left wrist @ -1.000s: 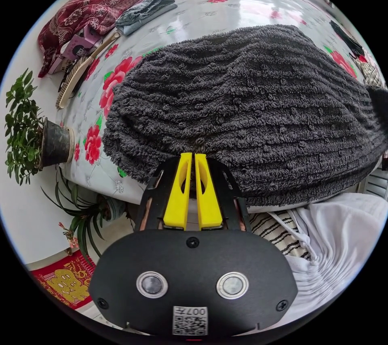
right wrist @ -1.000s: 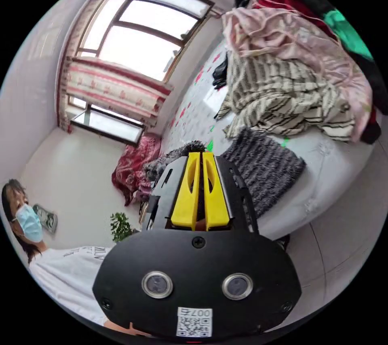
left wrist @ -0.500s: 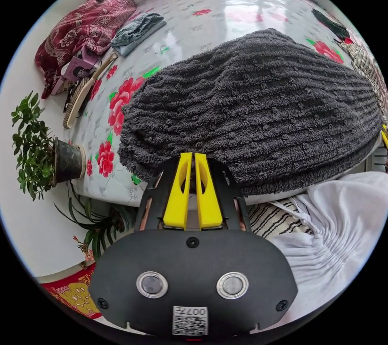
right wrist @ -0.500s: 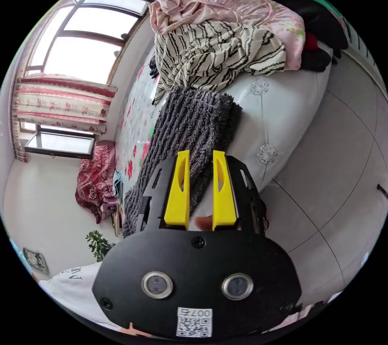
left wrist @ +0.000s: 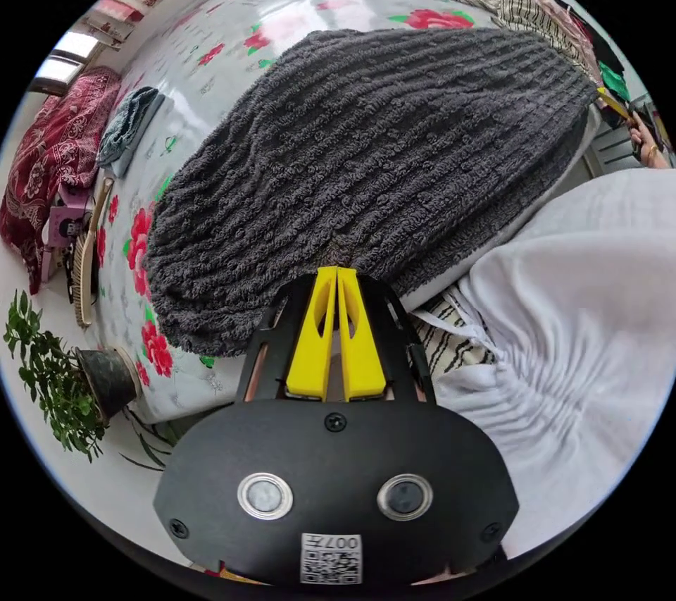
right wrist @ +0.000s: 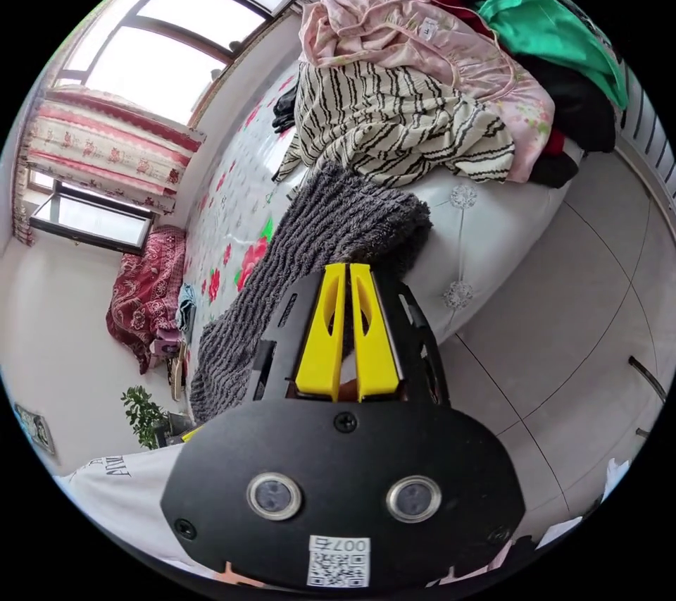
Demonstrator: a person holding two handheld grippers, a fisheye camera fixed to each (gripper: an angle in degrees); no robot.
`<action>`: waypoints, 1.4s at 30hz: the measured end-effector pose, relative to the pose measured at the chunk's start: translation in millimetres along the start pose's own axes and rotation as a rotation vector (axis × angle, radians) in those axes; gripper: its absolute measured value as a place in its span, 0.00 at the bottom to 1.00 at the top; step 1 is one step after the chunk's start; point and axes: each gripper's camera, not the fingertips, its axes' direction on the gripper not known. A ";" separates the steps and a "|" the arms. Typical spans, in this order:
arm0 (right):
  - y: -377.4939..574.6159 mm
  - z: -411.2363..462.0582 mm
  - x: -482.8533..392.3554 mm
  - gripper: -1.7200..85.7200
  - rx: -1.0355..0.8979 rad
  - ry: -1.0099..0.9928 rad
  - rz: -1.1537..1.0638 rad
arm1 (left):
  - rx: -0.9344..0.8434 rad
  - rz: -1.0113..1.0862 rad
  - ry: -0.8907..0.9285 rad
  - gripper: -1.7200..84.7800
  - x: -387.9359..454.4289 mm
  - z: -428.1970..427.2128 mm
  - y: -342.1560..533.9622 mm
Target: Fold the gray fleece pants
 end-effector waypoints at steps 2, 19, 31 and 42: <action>5.1 10.8 17.2 0.02 -0.052 0.025 0.063 | -0.011 -0.016 0.045 0.01 -18.0 -0.8 24.0; 25.4 29.4 54.4 0.13 0.164 -0.214 0.408 | 0.270 -0.984 0.499 0.10 -203.5 49.7 208.1; -12.4 69.1 -30.4 0.10 0.103 -0.276 0.350 | 0.383 -1.327 0.649 0.14 -299.8 113.7 309.5; 118.7 140.2 -459.9 0.08 -0.348 -0.136 -1.209 | 0.436 -1.345 0.678 0.15 -362.4 143.5 341.1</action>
